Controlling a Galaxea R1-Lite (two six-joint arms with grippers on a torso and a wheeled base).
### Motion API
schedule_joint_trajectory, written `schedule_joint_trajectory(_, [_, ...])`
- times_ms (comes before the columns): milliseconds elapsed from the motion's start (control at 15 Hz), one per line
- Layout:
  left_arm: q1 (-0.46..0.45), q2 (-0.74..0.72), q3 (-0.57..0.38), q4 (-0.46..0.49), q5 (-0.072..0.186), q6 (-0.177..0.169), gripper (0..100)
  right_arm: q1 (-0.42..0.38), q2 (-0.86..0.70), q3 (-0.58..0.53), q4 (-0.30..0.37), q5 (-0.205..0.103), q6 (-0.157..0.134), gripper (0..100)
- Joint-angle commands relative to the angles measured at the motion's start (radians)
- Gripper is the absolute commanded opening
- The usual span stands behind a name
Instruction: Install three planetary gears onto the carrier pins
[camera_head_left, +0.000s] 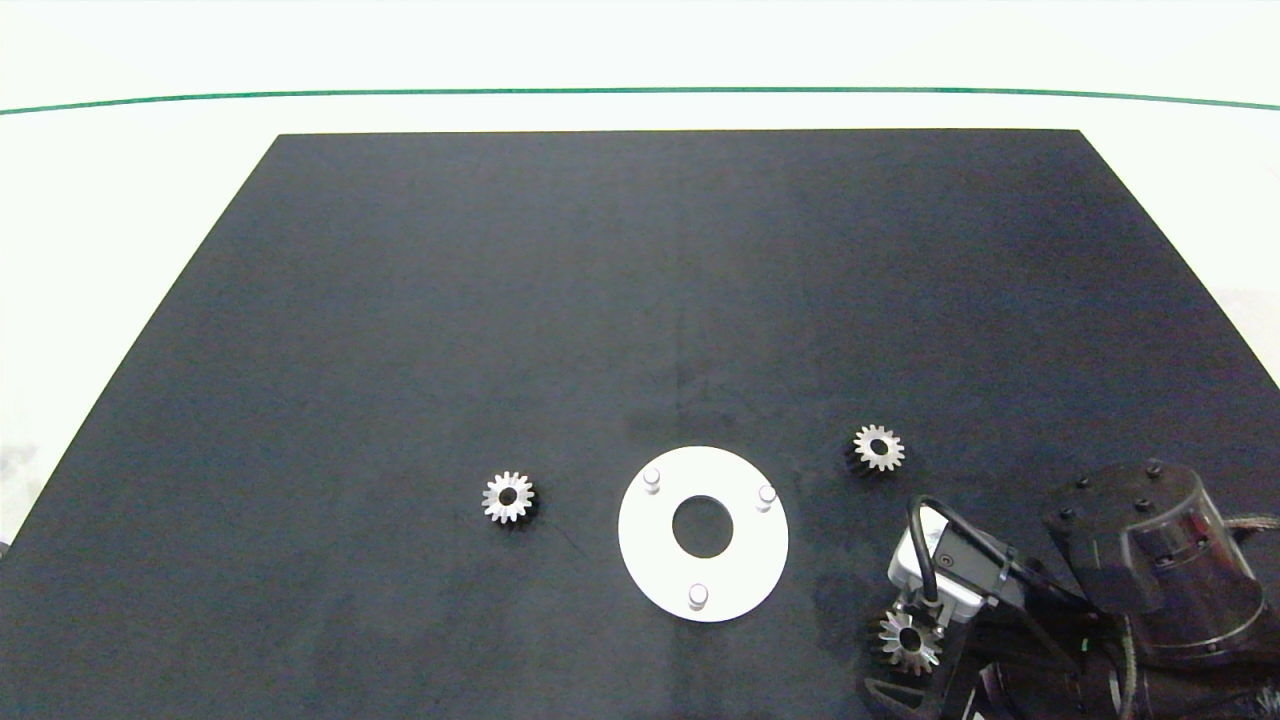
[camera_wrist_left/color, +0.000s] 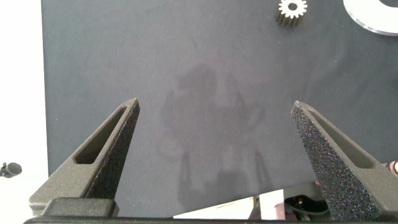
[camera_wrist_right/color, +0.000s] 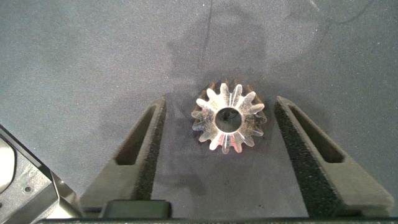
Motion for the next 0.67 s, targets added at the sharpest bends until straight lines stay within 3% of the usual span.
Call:
schedule_joint_trajectory(67, [0.0,-0.004,0.0,0.002,-0.002,0.002,100,0.001,-0.001,0.001,-0.001,-0.001,-0.002,63])
schedule_joint_trajectory(267, [0.0,-0.004,0.0,0.002,-0.002,0.002,100,-0.001,-0.001,0.001,0.002,-0.016,-0.002,57])
schedule_joint_trajectory(667, [-0.002,-0.003,-0.007,0.0,-0.002,0.002,100,-0.003,-0.001,0.004,0.004,-0.018,-0.002,45])
